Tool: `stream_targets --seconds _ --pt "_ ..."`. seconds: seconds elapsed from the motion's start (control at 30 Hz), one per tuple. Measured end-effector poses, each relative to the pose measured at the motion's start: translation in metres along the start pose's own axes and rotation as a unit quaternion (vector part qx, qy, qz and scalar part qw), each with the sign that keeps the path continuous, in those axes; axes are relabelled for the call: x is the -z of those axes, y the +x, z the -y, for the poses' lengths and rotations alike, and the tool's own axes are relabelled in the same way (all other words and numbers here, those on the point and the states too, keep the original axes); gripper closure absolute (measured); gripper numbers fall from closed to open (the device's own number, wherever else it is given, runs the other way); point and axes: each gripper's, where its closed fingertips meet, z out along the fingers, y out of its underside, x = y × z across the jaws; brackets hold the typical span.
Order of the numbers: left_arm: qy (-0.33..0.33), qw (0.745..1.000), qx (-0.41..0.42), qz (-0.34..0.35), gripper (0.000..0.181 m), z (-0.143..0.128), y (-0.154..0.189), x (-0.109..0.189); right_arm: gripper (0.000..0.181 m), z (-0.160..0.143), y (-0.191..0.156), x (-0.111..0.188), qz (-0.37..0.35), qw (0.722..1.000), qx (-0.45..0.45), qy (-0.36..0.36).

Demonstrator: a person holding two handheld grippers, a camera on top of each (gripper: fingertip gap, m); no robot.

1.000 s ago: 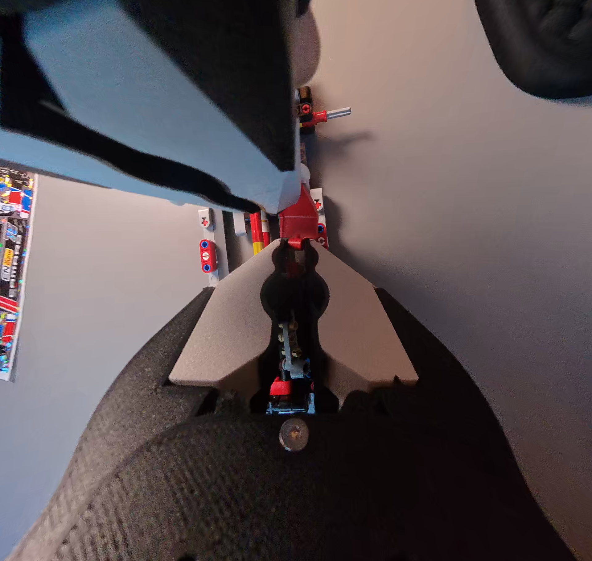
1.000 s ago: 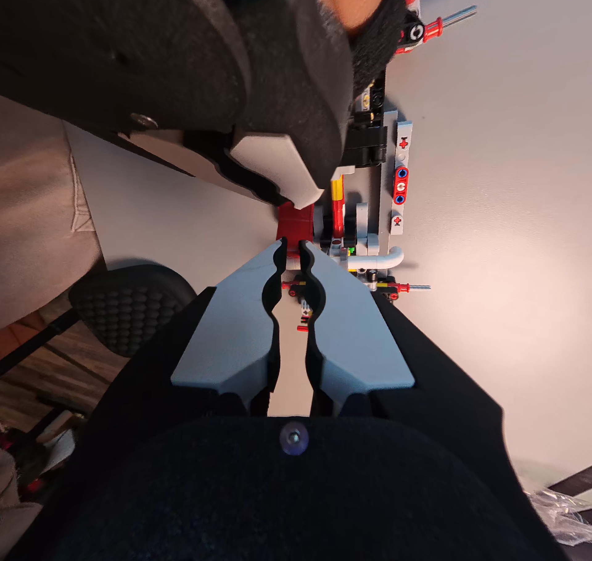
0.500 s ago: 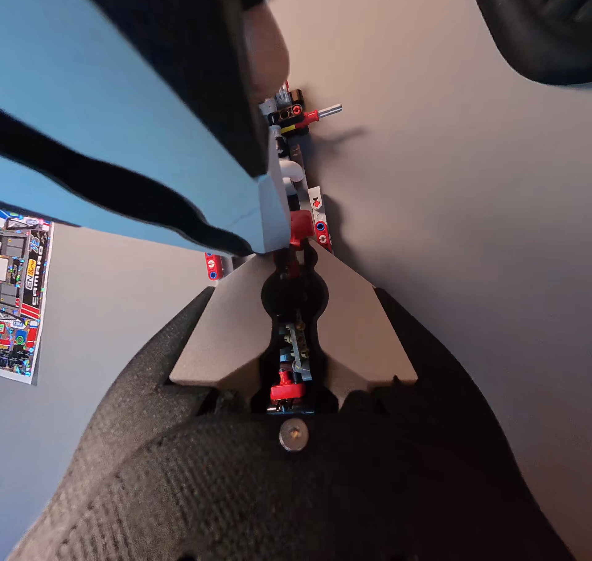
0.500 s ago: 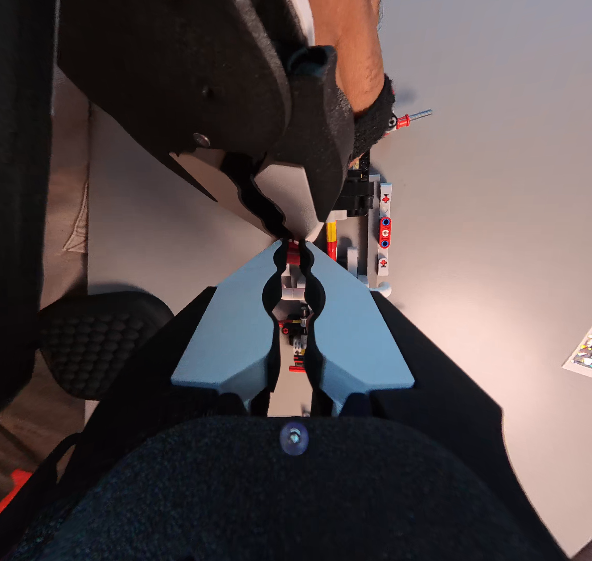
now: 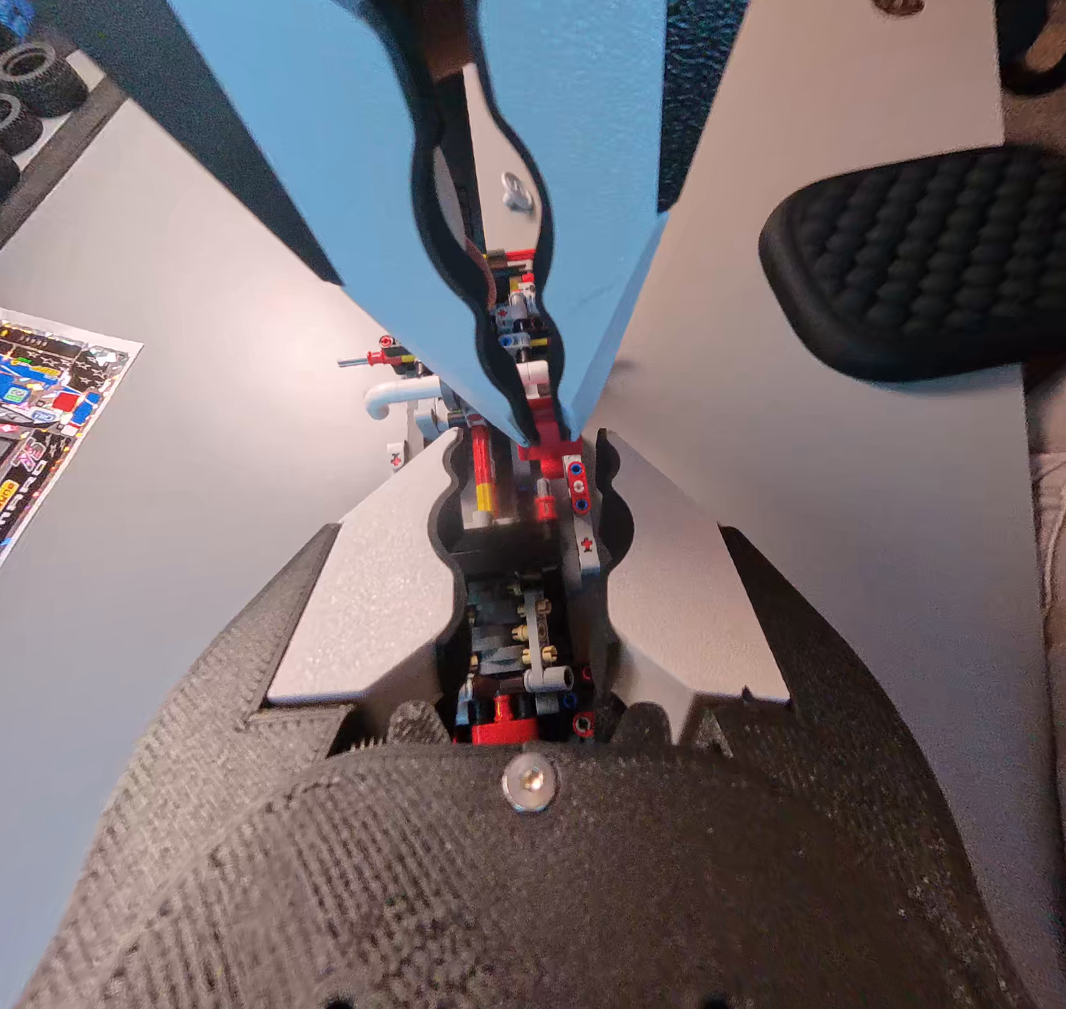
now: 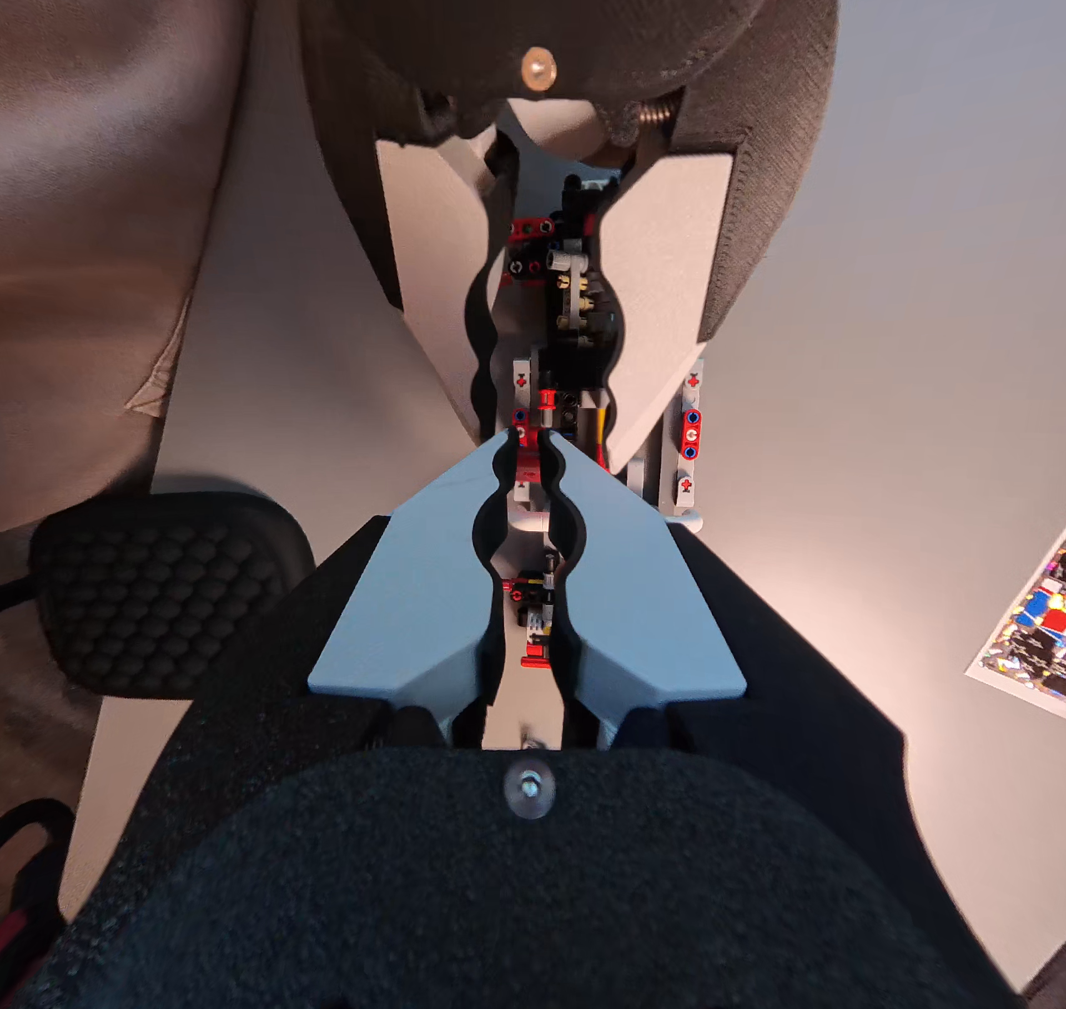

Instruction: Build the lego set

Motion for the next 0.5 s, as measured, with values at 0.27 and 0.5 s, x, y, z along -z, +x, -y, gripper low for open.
stream_targets --seconds 0.27,0.5 --pt "0.032 0.999 -0.007 -0.007 0.158 0.009 0.004 -0.007 0.177 0.004 -0.005 0.011 -0.006 0.999 0.020 0.034" --pt "0.028 0.999 -0.018 -0.004 0.158 0.007 0.002 -0.008 0.150 -0.007 -0.002 0.023 -0.043 0.999 0.023 0.011"
